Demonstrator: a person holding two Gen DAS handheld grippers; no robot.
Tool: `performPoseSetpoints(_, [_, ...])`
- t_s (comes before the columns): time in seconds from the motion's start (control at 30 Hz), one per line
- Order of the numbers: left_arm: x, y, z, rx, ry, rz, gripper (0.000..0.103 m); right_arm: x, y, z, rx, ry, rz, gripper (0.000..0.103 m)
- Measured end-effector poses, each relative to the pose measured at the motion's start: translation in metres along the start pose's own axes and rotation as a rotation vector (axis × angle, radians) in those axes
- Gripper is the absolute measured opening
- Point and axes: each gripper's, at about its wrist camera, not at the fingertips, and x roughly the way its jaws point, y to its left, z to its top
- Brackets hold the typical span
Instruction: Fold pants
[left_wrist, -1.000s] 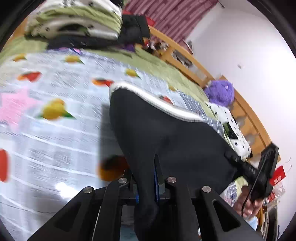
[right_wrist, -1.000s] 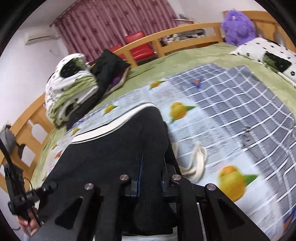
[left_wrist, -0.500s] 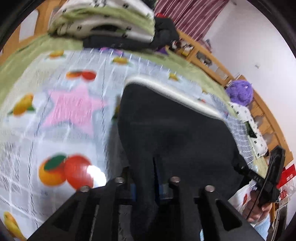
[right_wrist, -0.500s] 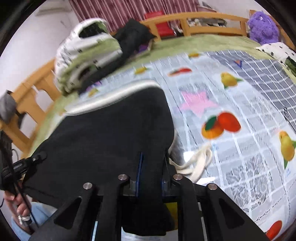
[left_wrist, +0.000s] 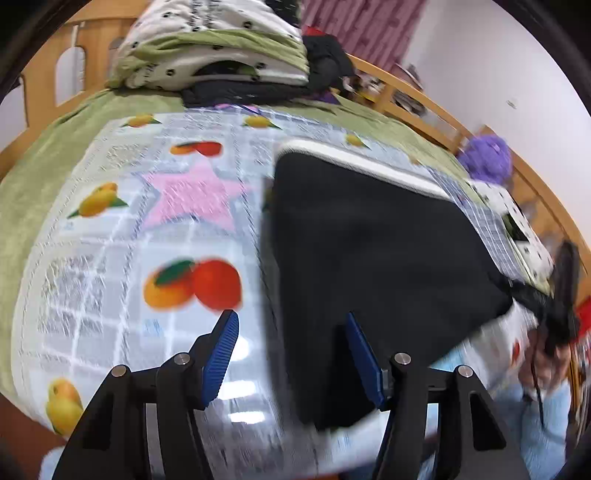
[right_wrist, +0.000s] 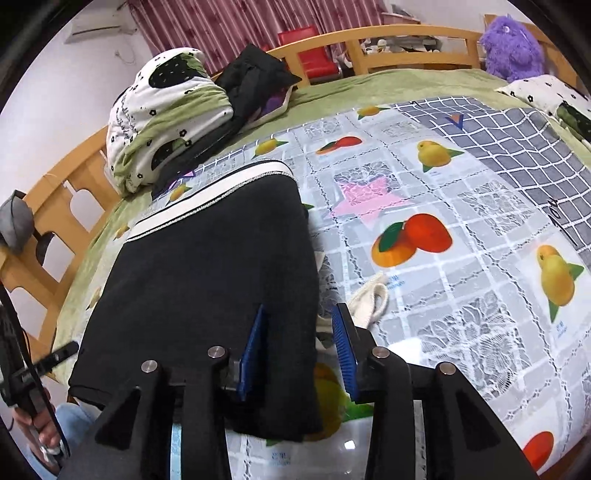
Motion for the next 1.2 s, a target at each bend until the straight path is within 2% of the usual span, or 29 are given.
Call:
performPoseSetpoints(0.1, [-0.009,-0.011,-0.019,0.055,0.012,-0.043,0.059,-0.005,-0.003,-0.006,0.002,0.008,0.015,0.036])
performPoseSetpoints(0.2, [-0.007,-0.027,-0.034,0.102,0.024,-0.074,0.065,-0.01,-0.004,-0.012,-0.002,0.003,0.037,0.039])
performPoseSetpoints(0.23, [-0.003,-0.034,-0.036,0.121,0.034,-0.048,0.065,-0.01,-0.005,-0.015,0.003,0.007,0.047,0.039])
performPoseSetpoints(0.33, [0.018,-0.049,-0.034,0.154,0.005,0.102,0.065,-0.002,-0.007,-0.019,0.028,0.034,0.061,0.04])
performPoseSetpoints(0.37, [0.022,-0.049,-0.032,0.143,-0.005,0.116,0.062,-0.001,-0.007,-0.02,0.037,0.035,0.063,0.04])
performPoseSetpoints(0.4, [0.025,-0.049,-0.028,0.119,-0.046,0.166,0.026,0.001,-0.008,-0.02,0.049,0.035,0.067,0.037])
performPoseSetpoints(0.43, [0.025,-0.047,-0.025,0.117,-0.073,0.191,0.021,0.003,-0.007,-0.021,0.059,0.038,0.066,0.025])
performPoseSetpoints(0.47, [0.018,-0.043,-0.019,0.112,-0.139,0.194,0.021,0.004,-0.005,-0.021,0.053,0.044,0.074,0.016])
performPoseSetpoints(0.5, [0.01,-0.039,-0.015,0.096,-0.181,0.188,0.02,0.001,0.001,-0.022,0.023,0.03,0.056,0.014])
performPoseSetpoints(0.57, [-0.009,-0.028,-0.002,0.058,-0.244,0.129,0.02,-0.011,0.012,-0.024,-0.031,-0.027,0.05,0.014])
performPoseSetpoints(0.6, [-0.011,-0.021,0.004,0.045,-0.233,0.123,0.02,-0.017,0.017,-0.025,-0.047,-0.043,0.073,0.014])
performPoseSetpoints(0.67, [0.001,-0.007,0.005,-0.012,-0.153,0.126,0.021,-0.014,0.021,-0.028,-0.061,-0.016,0.086,0.016])
performPoseSetpoints(0.77, [0.027,0.003,-0.009,-0.029,0.003,0.157,0.025,0.01,0.02,-0.037,-0.075,0.088,0.061,0.035])
performPoseSetpoints(0.8, [0.028,0.005,-0.016,-0.037,0.025,0.155,0.029,0.012,0.018,-0.038,-0.085,0.097,0.058,0.04])
performPoseSetpoints(0.83, [0.024,0.007,-0.023,-0.05,0.023,0.133,0.039,0.008,0.015,-0.036,-0.083,0.09,0.063,0.041])
performPoseSetpoints(0.9, [0.012,0.008,-0.031,-0.068,0.021,0.096,0.048,-0.003,0.007,-0.03,-0.055,0.059,0.091,0.041])
performPoseSetpoints(0.97, [-0.005,0.006,-0.037,-0.068,-0.011,0.073,0.048,-0.011,-0.001,-0.026,-0.024,0.032,0.105,0.041])
performPoseSetpoints(1.07, [-0.028,0.001,-0.037,-0.039,-0.079,0.046,0.048,-0.008,-0.005,-0.023,-0.008,0.048,0.127,0.041])
performPoseSetpoints(1.13, [-0.03,-0.008,-0.033,0.025,-0.1,0.059,0.048,-0.005,-0.002,-0.024,-0.007,0.058,0.13,0.04])
performPoseSetpoints(1.2, [-0.023,-0.018,-0.029,0.091,-0.1,0.131,0.048,0.0,0.002,-0.025,-0.009,0.075,0.142,0.023])
